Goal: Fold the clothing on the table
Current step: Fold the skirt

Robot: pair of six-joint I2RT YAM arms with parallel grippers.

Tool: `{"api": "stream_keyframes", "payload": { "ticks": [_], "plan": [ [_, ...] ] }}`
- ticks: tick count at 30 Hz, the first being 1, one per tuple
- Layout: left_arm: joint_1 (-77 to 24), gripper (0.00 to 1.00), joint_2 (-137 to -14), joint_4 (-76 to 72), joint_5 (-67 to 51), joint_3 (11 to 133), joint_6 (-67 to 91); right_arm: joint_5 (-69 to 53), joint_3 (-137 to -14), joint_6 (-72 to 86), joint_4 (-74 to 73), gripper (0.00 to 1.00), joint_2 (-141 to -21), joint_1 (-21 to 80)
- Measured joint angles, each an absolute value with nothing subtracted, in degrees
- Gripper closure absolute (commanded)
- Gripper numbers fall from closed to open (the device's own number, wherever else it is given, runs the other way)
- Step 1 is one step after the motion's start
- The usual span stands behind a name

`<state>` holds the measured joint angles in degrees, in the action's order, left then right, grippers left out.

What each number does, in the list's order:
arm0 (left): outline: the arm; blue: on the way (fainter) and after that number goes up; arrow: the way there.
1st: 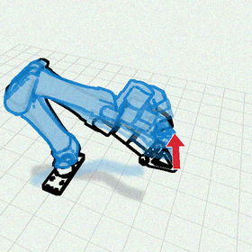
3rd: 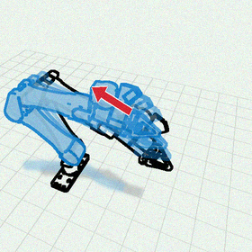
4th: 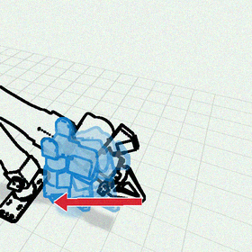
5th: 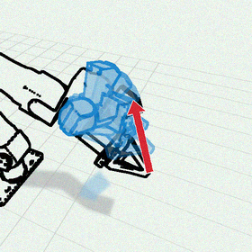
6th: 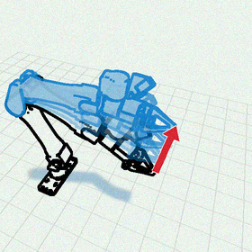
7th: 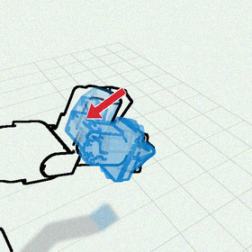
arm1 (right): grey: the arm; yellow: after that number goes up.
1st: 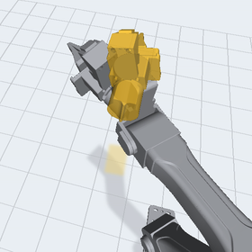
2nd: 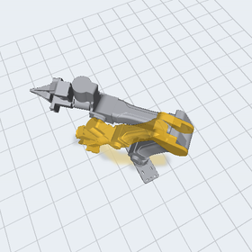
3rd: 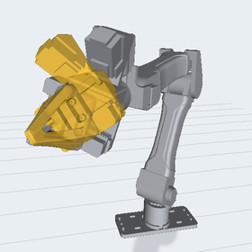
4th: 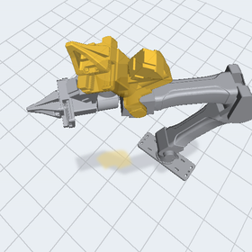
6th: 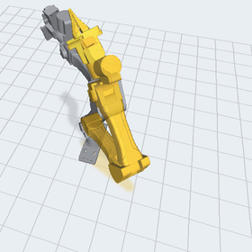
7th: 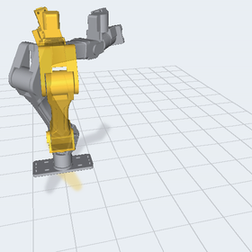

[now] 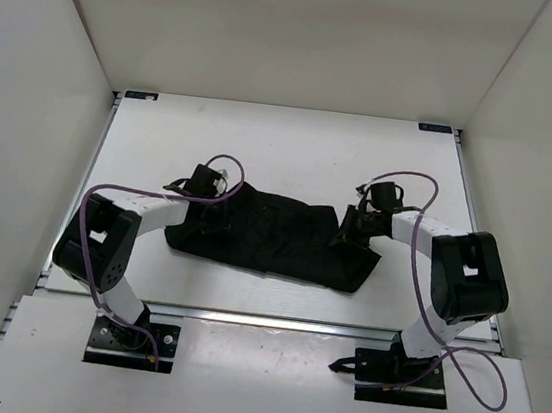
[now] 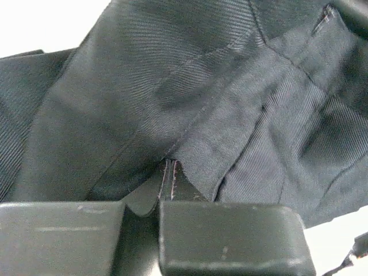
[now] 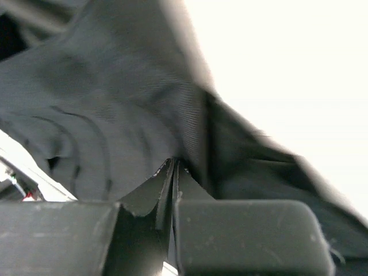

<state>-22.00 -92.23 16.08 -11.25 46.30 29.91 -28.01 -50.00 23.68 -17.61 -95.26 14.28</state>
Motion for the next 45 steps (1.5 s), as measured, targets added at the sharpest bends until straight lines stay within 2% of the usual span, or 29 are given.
{"api": "stream_keyframes", "payload": {
  "ticks": [11,18,19,20,21,22,23,26,28,29,30,33,35,36,45],
  "plan": [
    [-17.74,1.00,-93.10,17.69,-9.69,48.23,31.29,-26.48,-47.70,21.26,-18.94,1.00,-94.35,6.98],
    [-18.48,1.00,-100.53,20.34,-10.63,58.96,29.63,-24.86,-60.71,18.20,-23.18,0.99,-100.73,4.89],
    [-18.35,1.00,-101.65,20.56,-10.96,60.27,29.52,-24.71,-63.70,17.74,-23.90,0.95,-101.86,4.19],
    [-18.33,1.00,-102.37,21.04,-11.07,61.41,29.32,-24.56,-66.08,17.65,-24.58,0.84,-102.30,3.79],
    [-18.22,0.92,-102.76,21.71,-11.00,62.46,29.10,-24.47,-68.16,17.52,-25.04,0.70,-102.45,3.53],
    [-18.22,0.85,-102.87,22.41,-10.87,63.46,28.67,-24.43,-69.71,17.45,-25.19,0.62,-102.19,3.16],
    [-18.35,0.71,-102.74,23.11,-10.74,64.49,28.08,-24.38,-70.78,17.12,-25.10,0.54,-101.60,2.92],
    [-19.16,0.52,-102.08,24.91,-9.45,67.96,26.44,-24.43,-70.06,16.99,-25.43,0.41,-97.73,3.20],
    [-19.84,0.51,-101.12,25.80,-7.88,69.47,25.21,-24.01,-67.20,17.26,-26.26,0.38,-93.80,3.99],
    [-20.08,0.52,-100.51,26.20,-7.14,69.71,24.62,-23.77,-65.25,17.43,-26.63,0.37,-91.74,4.49],
    [-20.29,0.58,-99.83,26.70,-6.17,69.73,23.94,-23.33,-63.05,17.85,-27.44,0.37,-89.52,5.13],
    [-20.93,0.86,-98.63,28.71,-3.95,69.69,22.61,-21.65,-56.31,19.57,-30.57,0.36,-83.85,7.31],
    [-21.02,0.97,-98.24,29.45,-3.36,68.99,21.93,-20.29,-52.80,20.97,-32.67,0.35,-81.56,8.78],
    [-20.99,1.00,-98.17,29.95,-3.33,68.36,21.82,-19.66,-51.37,21.61,-33.67,0.35,-80.77,9.47],
    [-20.86,1.00,-98.15,32.56,-2.74,60.93,21.93,-13.19,-47.86,26.24,-39.38,0.34,-77.58,12.58]
  ]
}}
